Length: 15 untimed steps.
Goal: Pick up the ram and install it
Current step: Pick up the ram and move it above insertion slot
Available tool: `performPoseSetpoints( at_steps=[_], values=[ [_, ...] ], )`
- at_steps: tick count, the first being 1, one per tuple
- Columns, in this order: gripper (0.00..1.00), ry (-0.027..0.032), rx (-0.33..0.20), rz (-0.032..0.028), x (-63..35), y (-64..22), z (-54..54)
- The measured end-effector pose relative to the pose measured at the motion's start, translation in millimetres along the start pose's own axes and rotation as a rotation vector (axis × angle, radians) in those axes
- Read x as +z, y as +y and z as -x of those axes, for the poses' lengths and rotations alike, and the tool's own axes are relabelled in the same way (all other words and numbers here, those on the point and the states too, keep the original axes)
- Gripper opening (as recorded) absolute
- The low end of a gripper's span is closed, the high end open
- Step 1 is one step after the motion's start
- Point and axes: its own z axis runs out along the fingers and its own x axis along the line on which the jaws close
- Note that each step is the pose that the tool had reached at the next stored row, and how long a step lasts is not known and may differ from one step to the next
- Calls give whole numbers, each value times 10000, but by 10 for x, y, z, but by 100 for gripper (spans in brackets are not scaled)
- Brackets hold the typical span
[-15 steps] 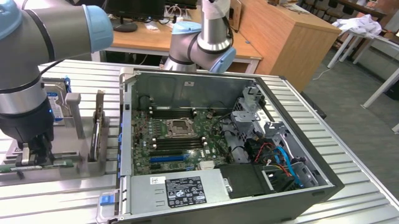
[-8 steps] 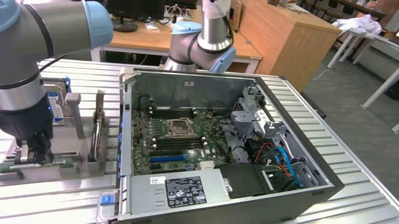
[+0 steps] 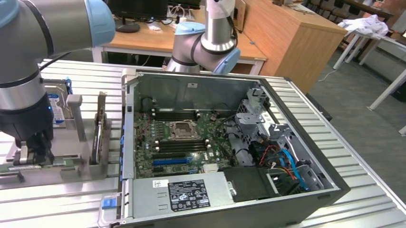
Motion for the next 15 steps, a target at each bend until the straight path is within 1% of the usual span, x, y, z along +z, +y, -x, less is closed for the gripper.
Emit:
performPoseSetpoints(
  at_steps=[6, 15],
  values=[
    [11, 0, 0, -1, -51, 0, 1],
    [11, 3, 0, 3, -77, 0, 2]
  ],
)
